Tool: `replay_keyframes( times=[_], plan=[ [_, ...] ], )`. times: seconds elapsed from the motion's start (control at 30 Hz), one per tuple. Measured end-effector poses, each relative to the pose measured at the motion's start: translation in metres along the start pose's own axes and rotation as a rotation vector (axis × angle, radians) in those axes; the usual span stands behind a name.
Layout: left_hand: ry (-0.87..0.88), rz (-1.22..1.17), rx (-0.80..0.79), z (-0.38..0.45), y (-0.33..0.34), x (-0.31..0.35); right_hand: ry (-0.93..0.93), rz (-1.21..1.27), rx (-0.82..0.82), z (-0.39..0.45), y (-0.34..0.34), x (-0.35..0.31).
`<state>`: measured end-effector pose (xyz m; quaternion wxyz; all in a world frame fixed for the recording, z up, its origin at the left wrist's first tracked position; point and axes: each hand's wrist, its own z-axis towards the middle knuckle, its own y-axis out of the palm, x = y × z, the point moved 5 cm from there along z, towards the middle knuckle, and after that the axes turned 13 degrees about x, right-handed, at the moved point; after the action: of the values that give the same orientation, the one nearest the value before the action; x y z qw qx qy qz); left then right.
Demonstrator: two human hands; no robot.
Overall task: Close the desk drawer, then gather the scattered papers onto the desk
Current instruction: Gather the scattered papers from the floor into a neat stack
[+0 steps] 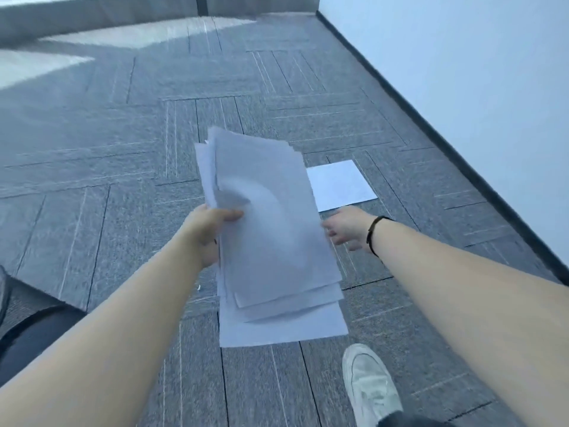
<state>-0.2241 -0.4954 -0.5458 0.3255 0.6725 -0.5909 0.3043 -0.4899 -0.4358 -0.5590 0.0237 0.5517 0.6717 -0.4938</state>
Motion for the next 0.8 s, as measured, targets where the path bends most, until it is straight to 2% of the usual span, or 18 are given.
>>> replay_keyframes(
  times=[0.07, 0.2, 0.33, 0.43, 0.6, 0.73, 0.8],
  plan=[
    [-0.004, -0.057, -0.03, 0.018, 0.011, -0.003, -0.023, 0.02, 0.042, 0.032, 0.002, 0.004],
    [-0.019, -0.118, 0.073, 0.056, 0.022, -0.013, -0.114, -0.034, 0.095, 0.104, 0.013, 0.024],
    [-0.039, -0.031, 0.229, 0.075, 0.021, 0.006, -0.055, -0.204, -0.015, 0.141, 0.015, 0.036],
    [-0.043, -0.007, 0.26, 0.111, 0.025, 0.029, -0.132, -0.351, -0.013, 0.175, 0.013, 0.023],
    [-0.12, -0.054, 0.156, 0.173, 0.057, 0.021, -0.502, -0.807, 0.007, 0.252, 0.041, -0.003],
    [-0.157, -0.062, 0.055, 0.233, 0.063, -0.006, -0.679, -1.344, 0.001, 0.324, 0.075, 0.007],
    [-0.185, -0.104, 0.031, 0.257, 0.062, -0.014, -0.719, -1.468, -0.028, 0.335, 0.088, 0.017]
  ],
)
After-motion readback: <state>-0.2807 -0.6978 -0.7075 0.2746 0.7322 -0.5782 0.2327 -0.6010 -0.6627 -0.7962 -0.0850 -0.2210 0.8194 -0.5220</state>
